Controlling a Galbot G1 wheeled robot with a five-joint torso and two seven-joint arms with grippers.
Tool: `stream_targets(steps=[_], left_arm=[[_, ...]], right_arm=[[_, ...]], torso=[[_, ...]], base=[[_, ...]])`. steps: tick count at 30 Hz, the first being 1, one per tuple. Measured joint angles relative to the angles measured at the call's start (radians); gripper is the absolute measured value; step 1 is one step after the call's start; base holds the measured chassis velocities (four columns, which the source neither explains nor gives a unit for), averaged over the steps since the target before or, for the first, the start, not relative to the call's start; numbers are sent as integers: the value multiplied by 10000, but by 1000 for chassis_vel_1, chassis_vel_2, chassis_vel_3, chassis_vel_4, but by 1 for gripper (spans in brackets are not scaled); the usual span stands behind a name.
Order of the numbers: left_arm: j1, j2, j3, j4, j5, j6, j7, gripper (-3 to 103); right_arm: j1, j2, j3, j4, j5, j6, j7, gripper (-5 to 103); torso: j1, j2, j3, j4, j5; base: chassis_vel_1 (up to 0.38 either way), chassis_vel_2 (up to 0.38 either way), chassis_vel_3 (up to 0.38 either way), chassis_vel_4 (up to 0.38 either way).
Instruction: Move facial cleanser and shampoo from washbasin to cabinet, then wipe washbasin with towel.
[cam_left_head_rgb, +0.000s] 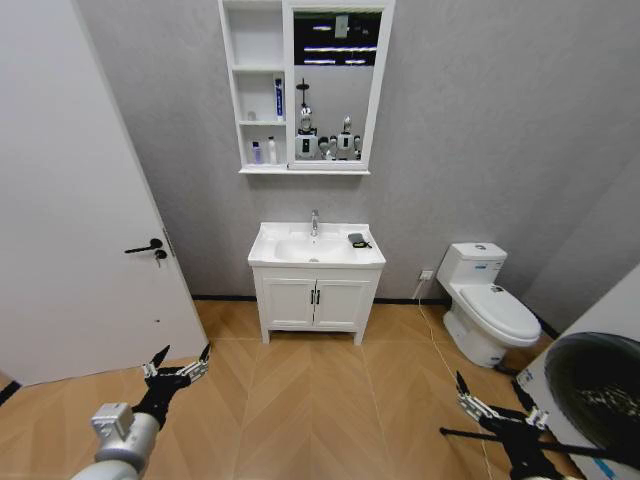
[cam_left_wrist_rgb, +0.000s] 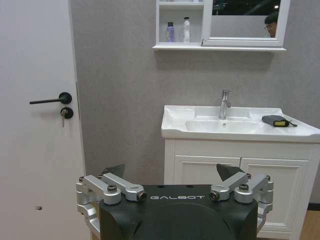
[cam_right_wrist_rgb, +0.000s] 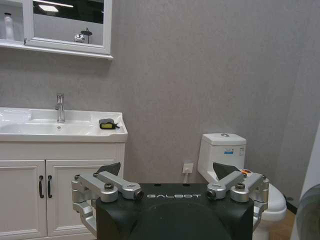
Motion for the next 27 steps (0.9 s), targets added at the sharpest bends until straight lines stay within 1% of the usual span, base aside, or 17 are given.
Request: stream_targets(steps=[3,5,8,10,13,27], left_arm=[[-3,0,0,0,0,0,0,100],[-5,0,1,0,0,0,1,100],[-6,0,1,1,0,0,1,100],[-6,0,1,1,0,0,1,100],[-5,0,0,2,0,-1,1,100],[-3,0,1,2,0,-1,0,100]], right_arm=[[0,1,1,0,0,0,0,100],[3,0,2,0,0,0,1,100],[4,-1,1,-1,0,0,0,100],[4,-1,2,0,0,0,0,100],[5,-1,2,0,0,1,0,100],[2,0,2,0,0,1,0,100]], torso=[[2,0,0,-2,-6],[16,-8,6,-3,9],[23,-10,8,0,-6],[25,-11,9,2,-1],[24,-11,7,0,-6],[11,-6,4,0,-2]], base=[[-26,17,-103,56],[-57,-20,3,-16],[-68,42,81,-37],[-73,51,80,-51],[0,0,0,0],[0,0,0,0]])
